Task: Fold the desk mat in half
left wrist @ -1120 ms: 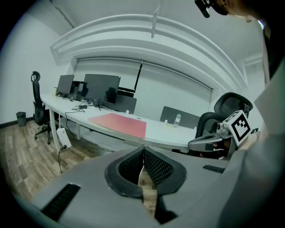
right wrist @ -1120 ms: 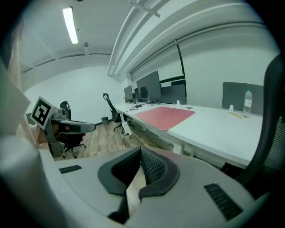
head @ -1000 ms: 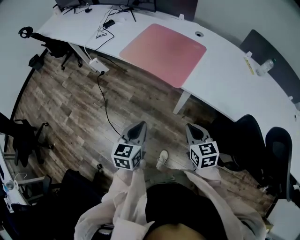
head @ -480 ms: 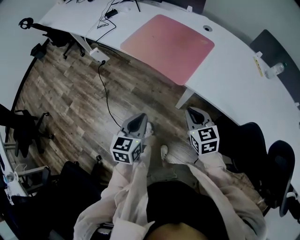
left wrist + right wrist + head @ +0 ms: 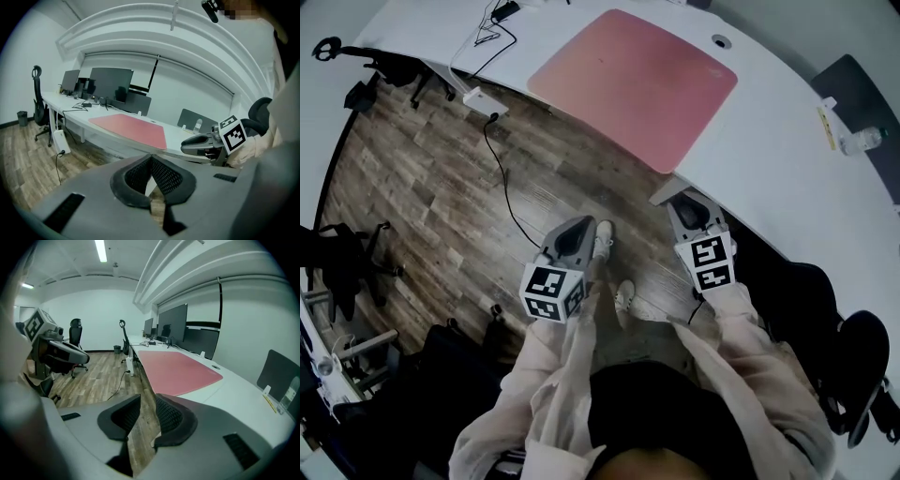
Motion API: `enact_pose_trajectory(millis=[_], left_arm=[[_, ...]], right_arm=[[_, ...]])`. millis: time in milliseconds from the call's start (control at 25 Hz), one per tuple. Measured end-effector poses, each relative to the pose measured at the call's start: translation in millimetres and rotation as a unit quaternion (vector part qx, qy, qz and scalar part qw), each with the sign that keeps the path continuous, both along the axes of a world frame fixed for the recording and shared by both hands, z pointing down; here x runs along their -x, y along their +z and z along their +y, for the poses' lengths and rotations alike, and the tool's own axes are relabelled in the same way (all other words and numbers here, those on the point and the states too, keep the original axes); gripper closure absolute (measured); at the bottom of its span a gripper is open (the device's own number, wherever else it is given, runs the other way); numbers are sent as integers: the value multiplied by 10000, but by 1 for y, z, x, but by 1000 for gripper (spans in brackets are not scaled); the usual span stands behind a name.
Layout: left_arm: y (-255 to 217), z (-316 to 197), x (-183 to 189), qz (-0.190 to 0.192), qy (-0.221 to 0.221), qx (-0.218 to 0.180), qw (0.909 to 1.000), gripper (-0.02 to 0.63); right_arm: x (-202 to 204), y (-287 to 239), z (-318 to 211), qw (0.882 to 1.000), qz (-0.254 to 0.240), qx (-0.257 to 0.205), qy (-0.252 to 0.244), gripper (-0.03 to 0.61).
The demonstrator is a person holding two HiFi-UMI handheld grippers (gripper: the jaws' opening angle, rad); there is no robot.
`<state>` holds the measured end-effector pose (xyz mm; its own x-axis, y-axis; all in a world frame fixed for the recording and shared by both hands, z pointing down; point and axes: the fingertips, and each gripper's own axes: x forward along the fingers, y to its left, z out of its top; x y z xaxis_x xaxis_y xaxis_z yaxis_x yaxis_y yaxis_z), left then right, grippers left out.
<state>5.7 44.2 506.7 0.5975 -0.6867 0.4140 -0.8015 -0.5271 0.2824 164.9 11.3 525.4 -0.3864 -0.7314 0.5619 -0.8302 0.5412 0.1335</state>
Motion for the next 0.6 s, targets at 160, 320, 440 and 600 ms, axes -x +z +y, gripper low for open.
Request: enact_pose_trajectory(millis=[160, 320, 440, 600], left_arm=[[14, -30, 2, 31, 37, 168, 9998, 586], [23, -58, 9, 108, 10, 298, 9995, 586], [33, -73, 15, 144, -1, 409, 9991, 586], [44, -88, 19, 185, 36, 546, 9983, 586]], right_arm=[[6, 18, -35, 9991, 364, 46, -230, 400], [13, 35, -60, 9932, 1018, 20, -560, 362], [18, 49, -71, 9881, 1342, 95, -746, 348], [20, 60, -83, 9816, 1731, 95, -796, 342]])
